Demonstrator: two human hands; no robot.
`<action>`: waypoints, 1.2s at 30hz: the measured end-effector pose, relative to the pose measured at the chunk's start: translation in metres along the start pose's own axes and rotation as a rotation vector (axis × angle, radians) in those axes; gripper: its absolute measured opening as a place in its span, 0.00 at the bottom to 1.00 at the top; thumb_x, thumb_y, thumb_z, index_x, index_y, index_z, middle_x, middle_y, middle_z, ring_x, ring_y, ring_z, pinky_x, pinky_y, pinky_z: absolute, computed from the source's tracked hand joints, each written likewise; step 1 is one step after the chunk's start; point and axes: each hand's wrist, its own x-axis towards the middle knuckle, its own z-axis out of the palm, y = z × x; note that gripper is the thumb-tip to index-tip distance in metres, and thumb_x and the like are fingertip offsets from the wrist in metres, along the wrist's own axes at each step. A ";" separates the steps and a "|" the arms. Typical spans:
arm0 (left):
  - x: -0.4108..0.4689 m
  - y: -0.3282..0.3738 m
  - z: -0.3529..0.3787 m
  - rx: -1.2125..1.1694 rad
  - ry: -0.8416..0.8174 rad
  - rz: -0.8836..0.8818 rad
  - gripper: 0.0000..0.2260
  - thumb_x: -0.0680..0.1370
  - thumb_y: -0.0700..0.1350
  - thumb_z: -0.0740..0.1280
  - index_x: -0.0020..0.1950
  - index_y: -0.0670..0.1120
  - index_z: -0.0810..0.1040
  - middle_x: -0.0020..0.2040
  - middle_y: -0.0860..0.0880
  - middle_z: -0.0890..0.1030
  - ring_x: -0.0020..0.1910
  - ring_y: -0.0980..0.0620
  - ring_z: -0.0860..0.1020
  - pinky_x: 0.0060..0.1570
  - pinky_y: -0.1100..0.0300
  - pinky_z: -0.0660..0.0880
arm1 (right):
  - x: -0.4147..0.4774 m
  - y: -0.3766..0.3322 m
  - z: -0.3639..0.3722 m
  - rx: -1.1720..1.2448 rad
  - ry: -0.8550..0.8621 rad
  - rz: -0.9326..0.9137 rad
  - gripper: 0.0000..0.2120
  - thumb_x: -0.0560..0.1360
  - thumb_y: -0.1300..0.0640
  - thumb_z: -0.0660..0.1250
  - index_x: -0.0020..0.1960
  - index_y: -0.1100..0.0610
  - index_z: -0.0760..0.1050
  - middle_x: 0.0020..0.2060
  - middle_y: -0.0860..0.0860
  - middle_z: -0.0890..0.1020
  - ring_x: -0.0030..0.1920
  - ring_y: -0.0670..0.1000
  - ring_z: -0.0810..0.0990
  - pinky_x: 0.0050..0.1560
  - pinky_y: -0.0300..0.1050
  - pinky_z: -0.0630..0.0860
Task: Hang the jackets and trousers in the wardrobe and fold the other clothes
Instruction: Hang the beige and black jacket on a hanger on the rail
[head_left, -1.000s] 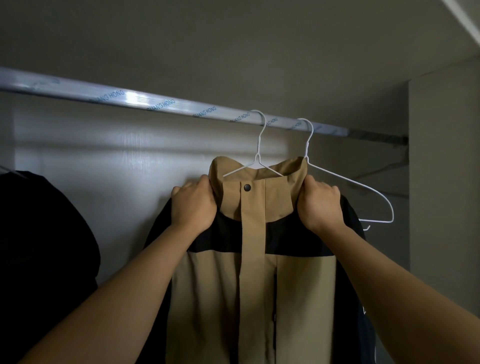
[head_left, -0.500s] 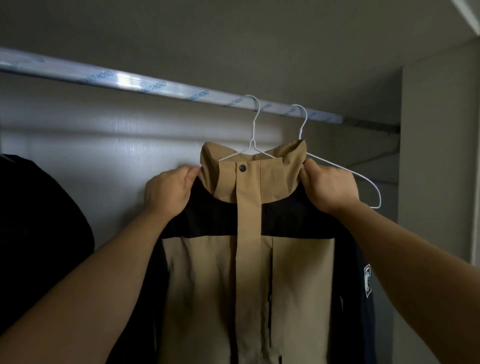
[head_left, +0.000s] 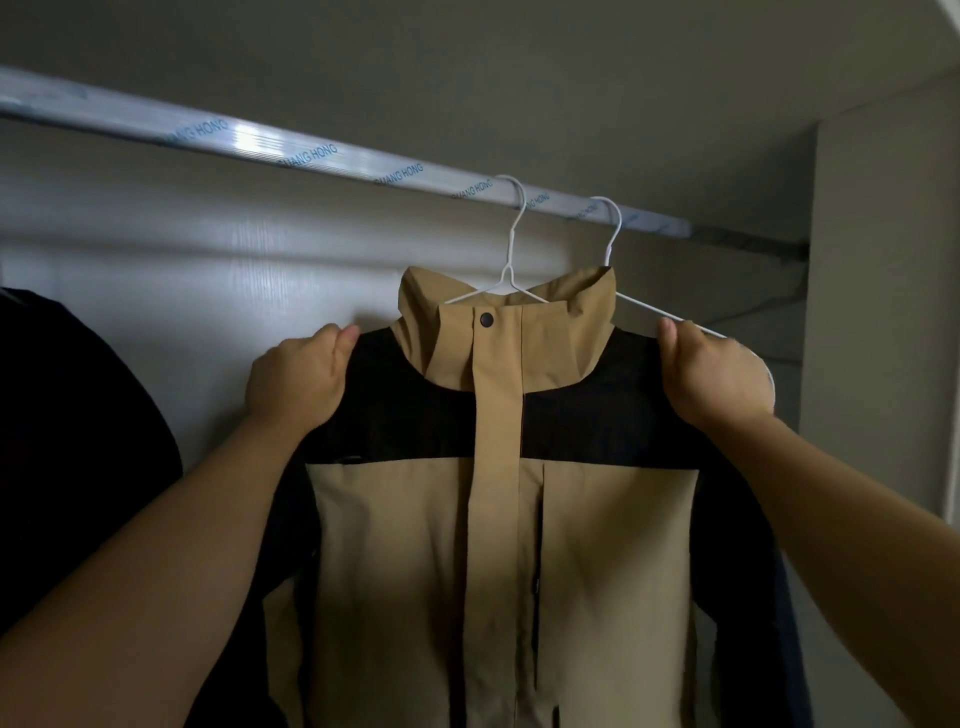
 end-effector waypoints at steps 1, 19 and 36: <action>0.003 -0.003 -0.001 -0.002 -0.003 0.022 0.30 0.82 0.59 0.46 0.44 0.39 0.78 0.31 0.39 0.77 0.27 0.39 0.73 0.31 0.53 0.69 | 0.001 0.001 0.000 0.013 -0.005 0.008 0.29 0.83 0.36 0.40 0.44 0.51 0.72 0.26 0.47 0.68 0.24 0.51 0.66 0.30 0.43 0.61; -0.025 -0.053 0.011 -1.293 -0.615 -0.678 0.20 0.70 0.48 0.76 0.60 0.44 0.82 0.59 0.44 0.84 0.59 0.45 0.83 0.59 0.53 0.76 | -0.009 -0.006 0.016 0.102 0.093 0.230 0.26 0.85 0.43 0.45 0.43 0.56 0.73 0.36 0.54 0.76 0.35 0.60 0.74 0.37 0.47 0.66; -0.009 -0.019 -0.003 -0.588 -0.232 -0.519 0.13 0.76 0.36 0.70 0.58 0.47 0.82 0.53 0.48 0.84 0.54 0.45 0.81 0.59 0.47 0.78 | -0.014 -0.004 0.015 0.076 -0.156 0.237 0.26 0.82 0.36 0.38 0.42 0.51 0.66 0.37 0.58 0.77 0.38 0.63 0.76 0.41 0.53 0.68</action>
